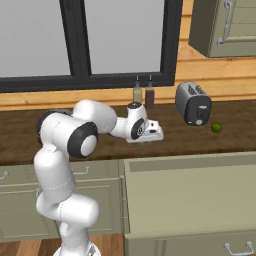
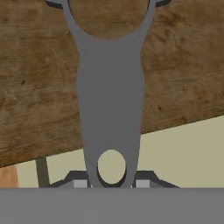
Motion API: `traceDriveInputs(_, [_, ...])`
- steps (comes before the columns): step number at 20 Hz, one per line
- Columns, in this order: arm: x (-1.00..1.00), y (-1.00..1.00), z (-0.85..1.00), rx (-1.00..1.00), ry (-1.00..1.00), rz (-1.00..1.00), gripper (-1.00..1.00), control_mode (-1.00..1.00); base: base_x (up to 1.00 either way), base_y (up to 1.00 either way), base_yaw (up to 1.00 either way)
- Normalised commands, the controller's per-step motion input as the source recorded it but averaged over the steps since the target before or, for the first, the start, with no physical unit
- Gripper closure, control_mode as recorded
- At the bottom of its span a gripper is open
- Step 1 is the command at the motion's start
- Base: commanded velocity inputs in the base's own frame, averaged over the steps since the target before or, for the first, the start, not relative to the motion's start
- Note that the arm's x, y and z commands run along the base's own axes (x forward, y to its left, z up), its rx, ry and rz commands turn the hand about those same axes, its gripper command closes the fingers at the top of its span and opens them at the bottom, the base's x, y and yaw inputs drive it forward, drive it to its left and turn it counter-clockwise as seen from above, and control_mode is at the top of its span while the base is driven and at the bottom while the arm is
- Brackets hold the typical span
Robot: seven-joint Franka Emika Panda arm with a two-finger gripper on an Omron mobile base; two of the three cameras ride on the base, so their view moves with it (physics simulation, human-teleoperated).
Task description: Pick the peeler from the drawer and place it on the counter.
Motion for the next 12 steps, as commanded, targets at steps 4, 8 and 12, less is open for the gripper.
traceDriveInputs(4, [0.81,0.4,-0.25,0.1,-0.09,0.0,-1.0,-1.0,0.0,0.0,0.0])
traceDriveInputs(8, [-0.36,-0.02,0.12,0.1,-0.12,0.0,-1.0,-1.0,0.0,0.0,0.0])
traceDriveInputs(12, [-1.0,-0.06,0.74,0.12,-0.26,0.01,-1.0,-1.0,0.0,0.0,0.0])
